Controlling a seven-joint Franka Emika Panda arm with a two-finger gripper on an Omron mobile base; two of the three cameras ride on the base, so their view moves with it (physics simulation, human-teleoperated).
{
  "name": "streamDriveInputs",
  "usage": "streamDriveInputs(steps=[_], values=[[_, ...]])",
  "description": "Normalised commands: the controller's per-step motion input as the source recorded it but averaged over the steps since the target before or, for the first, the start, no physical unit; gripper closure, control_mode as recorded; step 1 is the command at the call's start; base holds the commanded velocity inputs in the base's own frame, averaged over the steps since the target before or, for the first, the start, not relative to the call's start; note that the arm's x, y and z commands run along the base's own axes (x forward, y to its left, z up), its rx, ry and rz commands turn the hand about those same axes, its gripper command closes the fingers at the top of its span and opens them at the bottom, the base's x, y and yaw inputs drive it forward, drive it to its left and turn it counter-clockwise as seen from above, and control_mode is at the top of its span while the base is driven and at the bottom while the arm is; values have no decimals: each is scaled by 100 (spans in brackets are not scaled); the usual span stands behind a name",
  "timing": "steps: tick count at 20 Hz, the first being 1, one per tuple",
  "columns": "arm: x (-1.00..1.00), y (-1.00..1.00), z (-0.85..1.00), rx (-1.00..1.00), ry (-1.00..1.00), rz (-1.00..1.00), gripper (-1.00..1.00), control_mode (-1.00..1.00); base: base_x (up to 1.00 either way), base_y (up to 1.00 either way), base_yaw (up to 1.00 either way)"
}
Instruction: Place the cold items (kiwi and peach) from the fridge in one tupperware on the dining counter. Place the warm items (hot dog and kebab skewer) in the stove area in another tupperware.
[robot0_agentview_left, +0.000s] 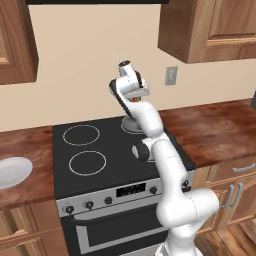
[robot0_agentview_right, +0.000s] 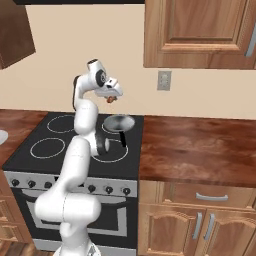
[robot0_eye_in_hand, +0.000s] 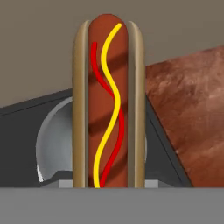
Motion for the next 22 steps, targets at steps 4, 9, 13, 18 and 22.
streamDriveInputs(steps=[4, 9, 13, 18, 22], values=[[-100, -2, 5, -5, -69, 15, 100, -100, 0, 0, 0], [-100, -6, 0, -1, -41, 15, 100, -100, 0, 0, 0], [-100, -38, -32, 0, -28, 16, 100, -100, 0, 0, 0], [-98, -11, -11, 0, 26, 6, 100, -100, 0, 0, 0], [-100, 0, -1, -1, 61, 0, 100, -100, 0, 0, 0]])
